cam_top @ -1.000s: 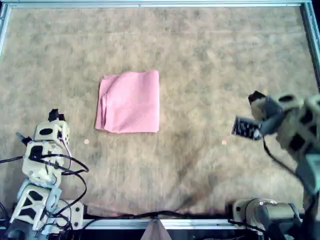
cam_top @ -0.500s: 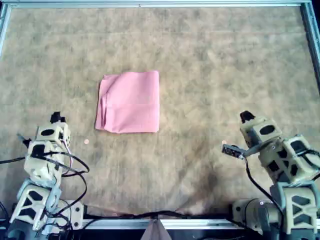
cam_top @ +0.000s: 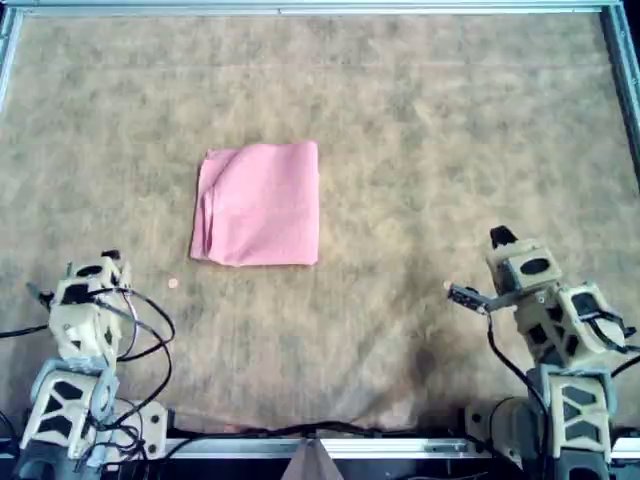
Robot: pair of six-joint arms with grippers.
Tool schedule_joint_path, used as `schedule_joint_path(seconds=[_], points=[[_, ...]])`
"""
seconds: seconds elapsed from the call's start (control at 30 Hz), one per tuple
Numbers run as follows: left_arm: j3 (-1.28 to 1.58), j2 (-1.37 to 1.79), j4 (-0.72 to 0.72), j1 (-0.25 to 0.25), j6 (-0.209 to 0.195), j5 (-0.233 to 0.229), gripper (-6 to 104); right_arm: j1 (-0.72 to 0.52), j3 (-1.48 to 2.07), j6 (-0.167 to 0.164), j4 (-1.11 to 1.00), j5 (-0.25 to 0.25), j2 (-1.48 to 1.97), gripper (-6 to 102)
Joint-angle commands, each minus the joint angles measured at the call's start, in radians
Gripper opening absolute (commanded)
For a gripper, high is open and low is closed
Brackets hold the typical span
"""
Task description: Fold a cloth
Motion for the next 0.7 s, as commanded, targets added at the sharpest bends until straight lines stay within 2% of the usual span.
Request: schedule_joint_path(seconds=[0.0,0.2,0.3,0.37,0.53,0.57,0.67], points=[[-0.015,0.018,0.115,0.026,-0.003,0.012,-1,-0.011,0.014,0.006,0.003,0.0,0.038,2],[-0.015,0.02,0.275,0.028,0.005,0.012,-1,-0.043,0.015,0.006,0.163,-0.017,0.041,3],[-0.015,0.02,0.324,0.044,0.006,0.012,-1,-0.072,0.015,0.005,0.204,-0.018,0.046,2],[-0.015,0.02,0.351,0.049,-0.005,0.012,-1,-0.098,0.015,0.005,0.239,-0.015,0.046,2],[-0.015,0.02,0.419,0.049,-0.006,0.012,-1,-0.129,0.015,0.005,0.474,-0.017,0.046,2],[-0.015,0.02,0.433,0.049,-0.006,0.012,-1,-0.129,0.015,-0.008,0.535,-0.017,0.046,2],[-0.015,0.02,0.472,0.049,-0.006,0.012,-1,-0.132,0.012,-0.011,0.657,-0.005,0.046,2]])
